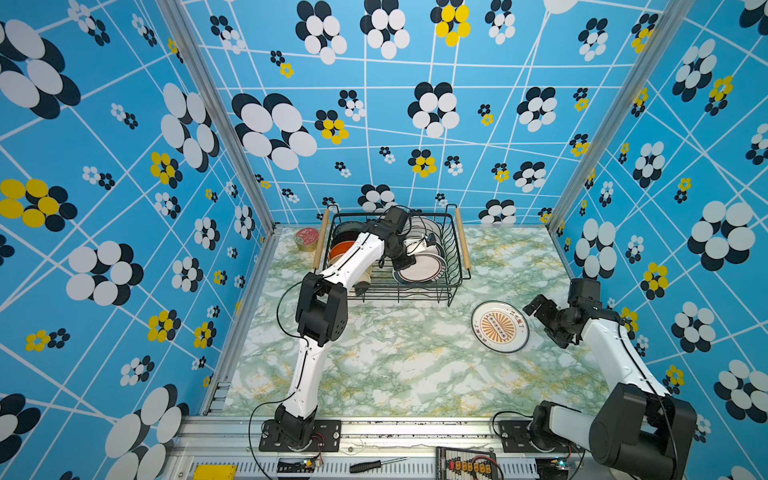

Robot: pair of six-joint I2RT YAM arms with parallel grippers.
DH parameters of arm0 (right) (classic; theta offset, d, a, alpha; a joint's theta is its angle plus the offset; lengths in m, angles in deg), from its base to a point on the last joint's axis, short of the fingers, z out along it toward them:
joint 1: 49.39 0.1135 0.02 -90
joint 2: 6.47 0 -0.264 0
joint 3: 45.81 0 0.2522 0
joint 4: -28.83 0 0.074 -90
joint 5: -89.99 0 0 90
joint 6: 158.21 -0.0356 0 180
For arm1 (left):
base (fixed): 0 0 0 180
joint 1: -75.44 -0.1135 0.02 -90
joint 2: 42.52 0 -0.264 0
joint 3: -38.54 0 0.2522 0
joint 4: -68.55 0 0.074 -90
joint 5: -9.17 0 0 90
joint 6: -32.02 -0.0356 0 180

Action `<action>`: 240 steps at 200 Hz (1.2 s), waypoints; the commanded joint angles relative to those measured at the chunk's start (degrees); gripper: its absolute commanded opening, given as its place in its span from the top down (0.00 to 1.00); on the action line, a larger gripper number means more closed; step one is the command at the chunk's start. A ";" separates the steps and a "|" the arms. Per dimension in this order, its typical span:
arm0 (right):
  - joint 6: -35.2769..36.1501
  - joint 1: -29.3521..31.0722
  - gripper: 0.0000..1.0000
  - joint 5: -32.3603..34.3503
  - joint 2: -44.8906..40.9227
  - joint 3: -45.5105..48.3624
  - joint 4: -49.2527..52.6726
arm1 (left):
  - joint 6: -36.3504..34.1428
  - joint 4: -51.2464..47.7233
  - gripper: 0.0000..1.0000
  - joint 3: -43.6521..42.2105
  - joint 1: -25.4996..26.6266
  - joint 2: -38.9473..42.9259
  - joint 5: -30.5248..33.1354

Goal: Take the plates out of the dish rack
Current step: 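Position the left gripper at the green-rimmed white plates in the rack, then lift the red-ringed plate with the left gripper while the right gripper approaches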

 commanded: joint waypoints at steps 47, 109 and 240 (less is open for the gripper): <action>-1.09 -0.36 0.01 -2.91 -0.47 -0.08 -0.81 | 1.06 -4.09 1.00 1.84 -0.86 0.31 1.69; -0.55 -0.36 0.01 -3.21 0.08 -1.81 0.12 | 1.52 -5.64 1.00 0.71 -0.77 5.34 2.02; 5.38 -0.36 0.01 -9.56 1.88 -11.26 2.61 | 16.25 -8.36 1.00 1.49 0.31 20.00 0.11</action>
